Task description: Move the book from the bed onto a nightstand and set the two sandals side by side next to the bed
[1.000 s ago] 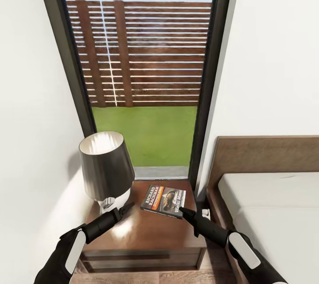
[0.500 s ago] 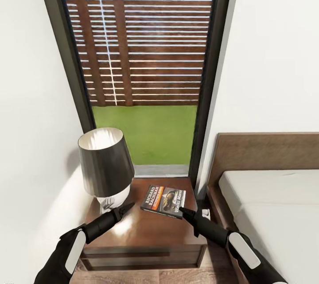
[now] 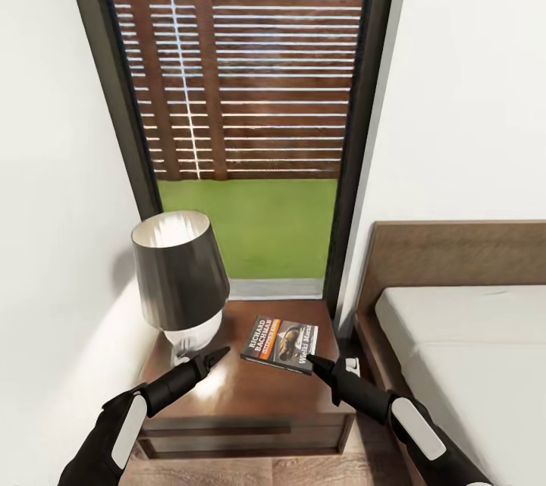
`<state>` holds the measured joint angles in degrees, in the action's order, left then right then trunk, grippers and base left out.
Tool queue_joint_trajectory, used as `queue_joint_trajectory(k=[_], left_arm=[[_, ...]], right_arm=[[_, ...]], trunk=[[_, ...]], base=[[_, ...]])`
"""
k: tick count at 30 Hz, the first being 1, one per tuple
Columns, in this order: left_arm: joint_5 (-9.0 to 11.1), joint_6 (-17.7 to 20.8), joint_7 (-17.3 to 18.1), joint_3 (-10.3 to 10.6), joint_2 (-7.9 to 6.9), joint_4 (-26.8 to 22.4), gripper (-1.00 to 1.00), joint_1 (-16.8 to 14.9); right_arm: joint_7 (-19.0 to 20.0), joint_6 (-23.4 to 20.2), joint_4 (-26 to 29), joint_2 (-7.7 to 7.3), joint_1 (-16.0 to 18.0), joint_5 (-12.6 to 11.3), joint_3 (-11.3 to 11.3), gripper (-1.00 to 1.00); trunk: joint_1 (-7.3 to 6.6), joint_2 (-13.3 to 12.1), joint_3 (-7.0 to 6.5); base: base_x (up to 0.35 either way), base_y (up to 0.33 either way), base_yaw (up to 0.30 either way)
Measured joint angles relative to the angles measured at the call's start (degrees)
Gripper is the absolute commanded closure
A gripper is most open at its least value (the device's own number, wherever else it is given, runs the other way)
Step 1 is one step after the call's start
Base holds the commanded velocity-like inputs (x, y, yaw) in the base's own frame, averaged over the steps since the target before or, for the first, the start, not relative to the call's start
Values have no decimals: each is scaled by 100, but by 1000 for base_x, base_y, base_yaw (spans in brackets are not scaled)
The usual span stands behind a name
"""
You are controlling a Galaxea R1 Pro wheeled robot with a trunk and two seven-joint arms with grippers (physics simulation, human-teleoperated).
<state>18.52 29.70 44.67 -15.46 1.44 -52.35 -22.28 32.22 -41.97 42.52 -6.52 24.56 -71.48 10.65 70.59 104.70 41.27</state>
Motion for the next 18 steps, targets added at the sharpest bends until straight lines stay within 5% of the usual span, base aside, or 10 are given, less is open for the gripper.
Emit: queue_joint_trajectory(k=[18], left_arm=[[0,0,0,0,0,0,-100,0]], right_arm=[[0,0,-5,1,0,-2,0,100]], trunk=[[396,722,323]], base=[[0,0,0]])
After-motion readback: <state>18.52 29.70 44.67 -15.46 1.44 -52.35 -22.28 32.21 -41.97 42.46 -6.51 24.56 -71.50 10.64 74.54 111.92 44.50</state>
